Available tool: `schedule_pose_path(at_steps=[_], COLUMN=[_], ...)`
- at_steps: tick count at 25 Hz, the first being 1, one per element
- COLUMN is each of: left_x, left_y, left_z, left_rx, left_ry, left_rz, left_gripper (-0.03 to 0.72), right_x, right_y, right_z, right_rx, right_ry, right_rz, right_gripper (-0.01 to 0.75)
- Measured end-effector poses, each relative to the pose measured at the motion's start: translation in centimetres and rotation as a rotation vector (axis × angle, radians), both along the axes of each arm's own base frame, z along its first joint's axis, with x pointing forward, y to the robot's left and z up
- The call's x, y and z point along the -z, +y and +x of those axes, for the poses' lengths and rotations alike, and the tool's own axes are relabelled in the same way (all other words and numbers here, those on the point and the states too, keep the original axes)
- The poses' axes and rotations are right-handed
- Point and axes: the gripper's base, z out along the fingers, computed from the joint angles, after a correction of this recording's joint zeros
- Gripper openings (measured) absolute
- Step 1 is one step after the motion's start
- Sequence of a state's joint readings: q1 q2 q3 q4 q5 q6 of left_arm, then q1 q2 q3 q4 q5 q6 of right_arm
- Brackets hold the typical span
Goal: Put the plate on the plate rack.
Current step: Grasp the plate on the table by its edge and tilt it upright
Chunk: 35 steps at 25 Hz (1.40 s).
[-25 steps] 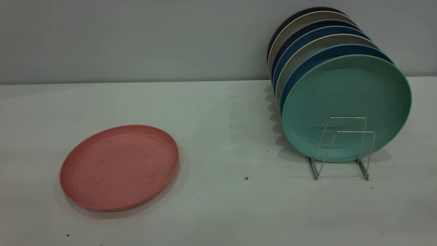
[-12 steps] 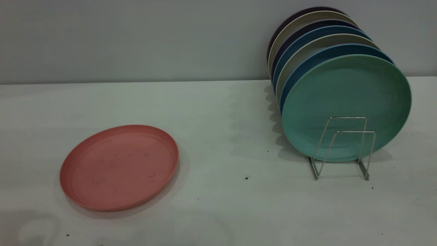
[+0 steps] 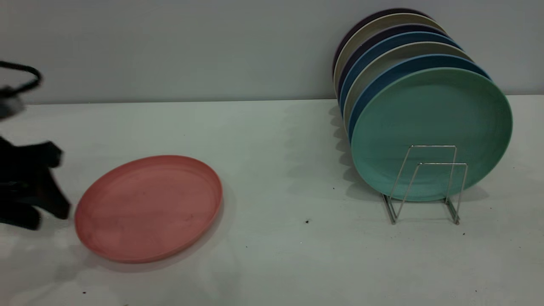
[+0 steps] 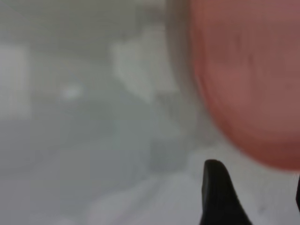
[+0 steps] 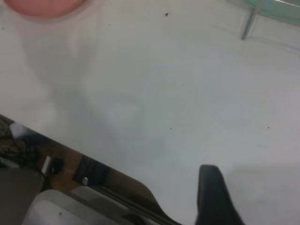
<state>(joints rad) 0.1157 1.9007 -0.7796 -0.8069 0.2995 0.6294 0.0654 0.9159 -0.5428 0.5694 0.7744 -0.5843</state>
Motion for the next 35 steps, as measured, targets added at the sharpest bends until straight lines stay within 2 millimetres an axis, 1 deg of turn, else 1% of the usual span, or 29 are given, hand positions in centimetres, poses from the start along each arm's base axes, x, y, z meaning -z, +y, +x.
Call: schedule_pose_path(at_steps=[2,6,17,22,24,27,30,31,32,33,35], left_x=[1.4,2.9,5.7,6.0,6.0,5.9,6.3,6.4,6.6,6.6,6.5], left_y=[-0.1,0.0,0.2,0.3,0.3,0.3,0.2,0.2,0.2,0.2,0.2], left_z=[0.9,1.9,2.1,2.5,2.7,2.9,2.9,2.9,2.9,2.9,3.0], left_rx=[0.000,-0.036,-0.105,-0.116,-0.119,-0.125,-0.136,-0.139,-0.148,-0.151,-0.150], left_ry=[0.012,0.020,0.070,0.053,0.041,0.025,0.026,0.029,0.033,0.032,0.030], left_rz=[-0.020,-0.035,-0.034,-0.024,-0.028,-0.036,-0.046,-0.048,-0.051,-0.054,-0.054], left_gripper=[0.426,0.426,0.426,0.426,0.410,0.331,0.177,0.111,0.067,0.043,0.028], right_x=[0.0,0.0,0.0,-0.1,-0.1,-0.1,-0.1,-0.1,-0.1,-0.1,-0.1], right_y=[0.0,0.0,0.0,0.0,0.0,0.0,0.0,0.0,0.0,0.0,0.0], right_z=[0.0,0.0,0.1,0.1,0.1,0.1,0.1,0.1,0.1,0.1,0.1], right_rx=[0.000,0.000,0.005,0.007,0.006,0.006,0.006,0.006,0.006,0.006,0.007], right_ry=[0.000,-0.003,-0.011,-0.015,-0.015,-0.015,-0.015,-0.015,-0.015,-0.015,-0.015], right_rz=[0.000,0.000,-0.001,-0.002,-0.002,-0.002,-0.002,-0.002,-0.002,-0.002,0.002], right_gripper=[0.458,0.458,0.458,0.458,0.458,0.458,0.458,0.458,0.458,0.458,0.458])
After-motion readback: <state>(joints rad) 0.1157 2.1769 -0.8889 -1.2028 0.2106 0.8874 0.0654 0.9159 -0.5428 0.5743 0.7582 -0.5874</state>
